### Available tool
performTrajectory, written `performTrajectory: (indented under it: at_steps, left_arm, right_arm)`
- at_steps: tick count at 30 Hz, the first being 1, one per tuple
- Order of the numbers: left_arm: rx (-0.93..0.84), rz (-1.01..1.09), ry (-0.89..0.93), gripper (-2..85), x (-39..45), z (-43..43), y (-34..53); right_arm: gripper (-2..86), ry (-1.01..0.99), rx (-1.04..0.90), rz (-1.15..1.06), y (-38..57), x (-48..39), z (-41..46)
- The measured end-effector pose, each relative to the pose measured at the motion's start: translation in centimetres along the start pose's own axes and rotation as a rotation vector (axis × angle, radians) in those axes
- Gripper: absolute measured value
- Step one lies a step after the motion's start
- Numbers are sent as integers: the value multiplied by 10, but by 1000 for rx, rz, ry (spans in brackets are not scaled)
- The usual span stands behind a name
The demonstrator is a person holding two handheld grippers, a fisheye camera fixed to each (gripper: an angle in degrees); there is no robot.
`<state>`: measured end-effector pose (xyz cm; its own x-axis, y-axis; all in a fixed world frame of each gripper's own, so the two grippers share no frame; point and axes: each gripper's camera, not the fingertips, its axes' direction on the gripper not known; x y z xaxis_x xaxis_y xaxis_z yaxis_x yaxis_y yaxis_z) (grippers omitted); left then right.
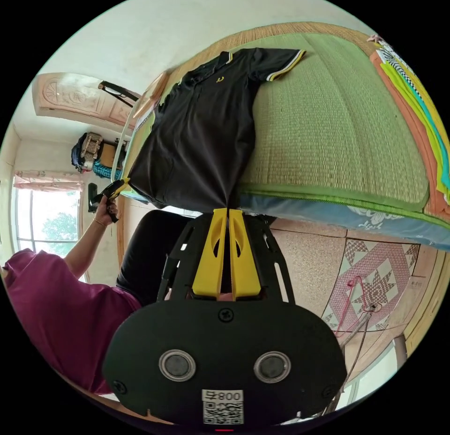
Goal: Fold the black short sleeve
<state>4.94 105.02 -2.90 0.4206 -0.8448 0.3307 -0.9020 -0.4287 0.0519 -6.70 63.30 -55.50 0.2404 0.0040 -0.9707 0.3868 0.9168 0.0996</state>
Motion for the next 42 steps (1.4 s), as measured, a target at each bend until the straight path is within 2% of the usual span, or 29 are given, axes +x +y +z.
performTrajectory:
  at_steps: [3,9,15,17,23,25,30,31,34,42]
  left_arm:
    - [-59,-61,7,-5,-12,28,5]
    - [-130,-40,-38,-3,-3,57,13]
    - [-37,-89,-16,1,1,50,4]
    - [13,-62,0,4,10,45,-17]
    - [61,78,-72,14,68,89,-157]
    - [64,94,-171,7,92,125,-215]
    - [6,130,-350,0,118,195,-281]
    - [-31,130,-406,-1,117,211,-283]
    - [19,108,-318,-5,109,219,-268]
    - [138,22,-237,2,121,240,-235]
  right_arm:
    - [4,2,-25,60,3,19,14]
    - [3,13,-36,119,16,46,14]
    - [2,-33,-12,205,33,68,27]
    - [1,-37,18,228,39,73,23]
    - [0,-63,164,208,24,64,-2]
    - [0,-44,189,166,10,51,-6]
    - [0,-4,262,84,-27,21,-3]
    - [0,15,270,69,-36,15,2]
    - [1,41,293,46,-56,4,19]
    - [18,64,390,23,-97,-21,49]
